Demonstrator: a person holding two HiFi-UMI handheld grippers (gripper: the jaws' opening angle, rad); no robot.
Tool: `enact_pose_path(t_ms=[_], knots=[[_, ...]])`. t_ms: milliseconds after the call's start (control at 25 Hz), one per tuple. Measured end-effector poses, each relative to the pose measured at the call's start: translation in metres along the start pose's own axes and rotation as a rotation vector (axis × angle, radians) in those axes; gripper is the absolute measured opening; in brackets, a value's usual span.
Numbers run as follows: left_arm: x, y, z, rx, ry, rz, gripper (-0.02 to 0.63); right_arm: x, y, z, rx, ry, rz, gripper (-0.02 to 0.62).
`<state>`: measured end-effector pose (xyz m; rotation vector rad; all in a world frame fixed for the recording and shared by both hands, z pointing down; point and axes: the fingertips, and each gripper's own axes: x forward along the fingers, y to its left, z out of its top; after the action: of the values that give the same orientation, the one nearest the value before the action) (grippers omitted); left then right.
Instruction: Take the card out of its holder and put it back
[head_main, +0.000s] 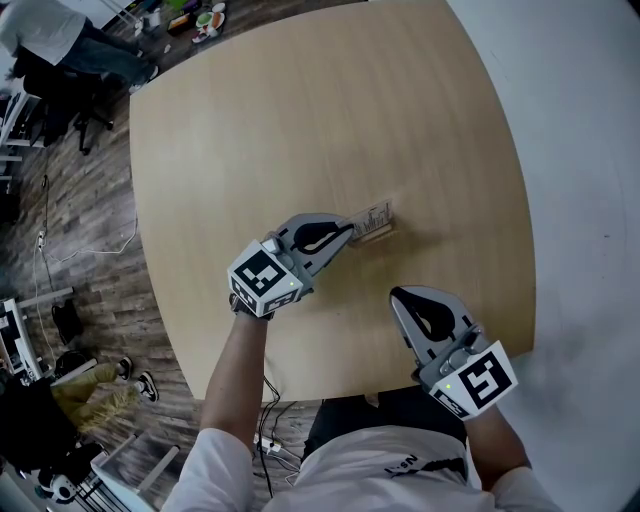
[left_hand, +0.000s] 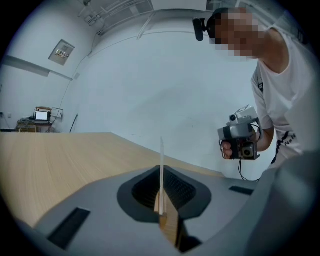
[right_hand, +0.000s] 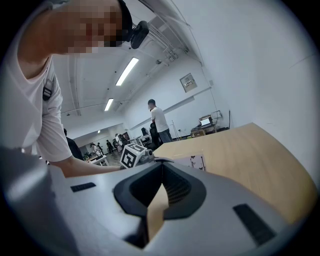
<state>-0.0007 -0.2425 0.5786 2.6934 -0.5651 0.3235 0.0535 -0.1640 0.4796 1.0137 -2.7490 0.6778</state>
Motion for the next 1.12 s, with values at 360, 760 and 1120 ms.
enact_pose_path(t_ms=[360,760,1120], knots=[[-0.002,-0.002,-0.002,-0.006,0.014,0.036,0.027,-0.001,0.002,-0.003,0.003,0.007,0.018,0.015],[0.001,-0.003,-0.027,0.002,0.066,0.083,0.028,0.001,0.005,-0.007,0.002,0.019,0.022,0.015],[-0.016,0.001,0.005,-0.025,0.0,0.141,0.028,0.009,0.014,0.008,-0.012,0.001,0.038,0.015]])
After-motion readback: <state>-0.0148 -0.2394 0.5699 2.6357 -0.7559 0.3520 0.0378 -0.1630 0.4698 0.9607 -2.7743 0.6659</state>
